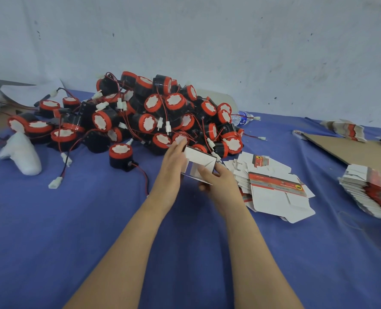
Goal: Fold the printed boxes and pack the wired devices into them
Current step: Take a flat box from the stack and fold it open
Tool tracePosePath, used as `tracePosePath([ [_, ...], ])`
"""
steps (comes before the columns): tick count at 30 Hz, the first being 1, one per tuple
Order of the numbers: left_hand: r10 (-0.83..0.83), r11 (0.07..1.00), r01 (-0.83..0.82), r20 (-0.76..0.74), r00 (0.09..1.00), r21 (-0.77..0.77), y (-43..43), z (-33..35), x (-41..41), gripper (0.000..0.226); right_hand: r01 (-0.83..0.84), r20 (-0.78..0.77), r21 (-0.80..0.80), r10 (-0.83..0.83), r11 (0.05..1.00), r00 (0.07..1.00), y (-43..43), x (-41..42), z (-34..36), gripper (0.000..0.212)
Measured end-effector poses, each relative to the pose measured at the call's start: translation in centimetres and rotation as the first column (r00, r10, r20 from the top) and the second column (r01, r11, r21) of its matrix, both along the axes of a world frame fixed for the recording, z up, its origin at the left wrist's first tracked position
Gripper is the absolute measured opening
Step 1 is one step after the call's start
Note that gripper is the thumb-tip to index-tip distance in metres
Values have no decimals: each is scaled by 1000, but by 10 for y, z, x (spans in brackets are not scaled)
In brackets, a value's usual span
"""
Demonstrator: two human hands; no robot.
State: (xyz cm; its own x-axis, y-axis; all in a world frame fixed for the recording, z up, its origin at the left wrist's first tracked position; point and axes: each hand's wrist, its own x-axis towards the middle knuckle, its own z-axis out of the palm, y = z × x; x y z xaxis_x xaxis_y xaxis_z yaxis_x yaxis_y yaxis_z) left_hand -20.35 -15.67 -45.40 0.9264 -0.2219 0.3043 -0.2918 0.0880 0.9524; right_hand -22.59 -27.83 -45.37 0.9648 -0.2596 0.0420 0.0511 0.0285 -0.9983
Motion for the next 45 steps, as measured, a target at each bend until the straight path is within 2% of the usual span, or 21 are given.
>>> tracePosePath([
  [3,120,981,-142,161,980,135,5,-6,-3,44,-143,45,164,137,976,990,2,-1,2,31],
  [5,209,971,-219,101,973,97,9,-12,2,43,-181,61,255,171,950,983,4,0,3,39],
  [7,256,966,-256,-11,967,-18,11,-10,4,43,-276,120,361,249,891,961,5,0,4,41],
  [8,261,960,-265,-56,964,-88,12,-7,4,43,-359,170,359,317,862,933,7,-1,6,40],
  [10,256,943,-275,-121,959,-189,13,-3,2,43,-460,221,223,415,860,883,11,-2,5,43],
  [12,218,939,-247,-141,966,-240,14,-1,-1,43,-338,217,58,318,939,923,16,0,3,47],
  [14,159,957,-184,-123,980,-224,7,1,-6,42,-34,198,23,29,999,980,19,3,2,38],
  [16,145,984,-146,-19,989,-101,-4,3,-13,35,206,155,43,-210,978,965,18,5,-2,31],
  [17,158,987,-157,60,986,-23,-8,2,-15,35,244,140,60,-250,968,958,16,6,-4,31],
  [19,206,974,-217,150,967,61,-11,-1,-15,39,209,137,86,-219,974,966,13,8,-6,30],
  [24,344,938,-345,80,936,10,-2,-3,-10,45,0,148,69,-10,998,989,23,8,-6,28],
  [29,373,928,-372,24,928,-28,-3,-5,-8,46,20,123,111,-34,994,992,26,8,-6,40],
  [35,358,926,-367,-103,928,-88,-2,-6,-4,42,29,77,277,-52,960,996,27,9,-5,34],
  [39,307,922,-339,-185,934,-184,-1,-8,-3,27,-45,49,413,27,910,998,30,7,-2,41],
  [42,175,927,-261,-306,936,-270,-3,-4,-2,36,18,0,270,-19,963,1000,31,7,1,50],
  [45,107,969,-181,-367,924,-171,-4,-4,-2,39,42,101,193,-63,980,993,31,4,5,67],
])
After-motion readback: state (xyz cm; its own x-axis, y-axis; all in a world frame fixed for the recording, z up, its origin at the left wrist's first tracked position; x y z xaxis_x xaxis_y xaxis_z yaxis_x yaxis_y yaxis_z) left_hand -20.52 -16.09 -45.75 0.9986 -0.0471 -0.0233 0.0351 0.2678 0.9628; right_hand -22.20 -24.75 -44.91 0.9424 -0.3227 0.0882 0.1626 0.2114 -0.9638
